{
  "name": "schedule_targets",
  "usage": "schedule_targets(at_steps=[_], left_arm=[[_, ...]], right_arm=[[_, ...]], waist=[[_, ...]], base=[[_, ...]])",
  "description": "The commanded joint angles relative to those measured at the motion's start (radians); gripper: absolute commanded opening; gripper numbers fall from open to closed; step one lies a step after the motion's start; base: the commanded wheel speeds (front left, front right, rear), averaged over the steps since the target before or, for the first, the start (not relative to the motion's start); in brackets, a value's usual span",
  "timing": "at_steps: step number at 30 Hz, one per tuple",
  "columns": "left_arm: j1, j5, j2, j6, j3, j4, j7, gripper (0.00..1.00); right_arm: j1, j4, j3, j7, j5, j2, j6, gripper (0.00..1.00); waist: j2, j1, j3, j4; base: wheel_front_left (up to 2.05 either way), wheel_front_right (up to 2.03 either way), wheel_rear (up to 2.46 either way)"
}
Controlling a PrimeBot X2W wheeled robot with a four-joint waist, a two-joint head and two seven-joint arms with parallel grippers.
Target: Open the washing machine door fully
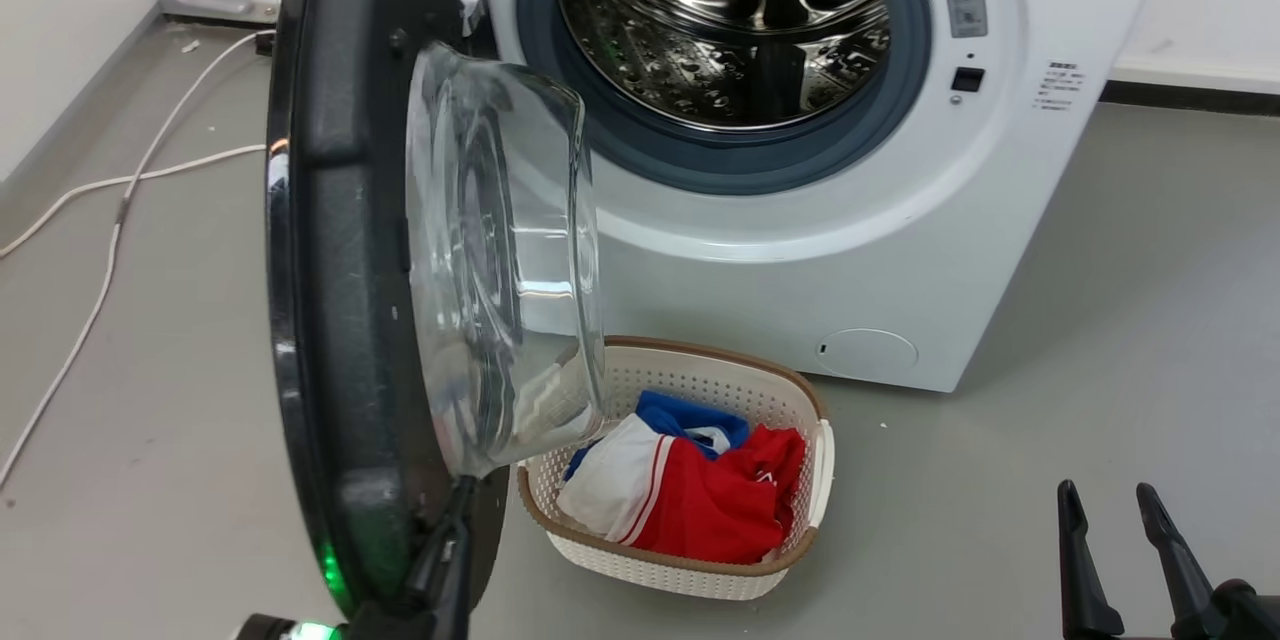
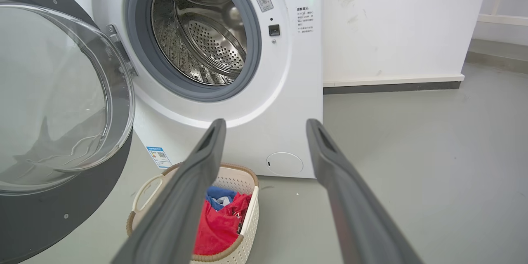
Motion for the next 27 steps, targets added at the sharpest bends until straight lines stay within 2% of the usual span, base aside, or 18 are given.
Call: schedule_targets(at_steps=[1, 12, 27], left_arm=[[0.009, -0.005, 0.014, 0.012, 0.024, -0.005, 0.003, 0.00], [0.010, -0.006, 0.043, 0.026, 0.127, -0.026, 0.002, 0.00], [-0.037, -0.020, 0.079, 0.037, 0.297, 0.014, 0.003, 0.00]], right_arm=[[0.007, 0.001, -0.001, -0.002, -0.002, 0.001, 0.000, 1.00], [-0.010, 0.007, 0.002, -0.002, -0.010, 0.001, 0.000, 1.00], [-0.032, 0.003, 0.001, -0.002, -0.020, 0.001, 0.000, 1.00]], waist=[[0.0000, 0.0000, 0.003, 0.012], [0.0000, 0.0000, 0.018, 0.062], [0.0000, 0.0000, 0.058, 0.066]], base=[[0.00, 0.00, 0.00], [0.00, 0.00, 0.00], [0.00, 0.00, 0.00]])
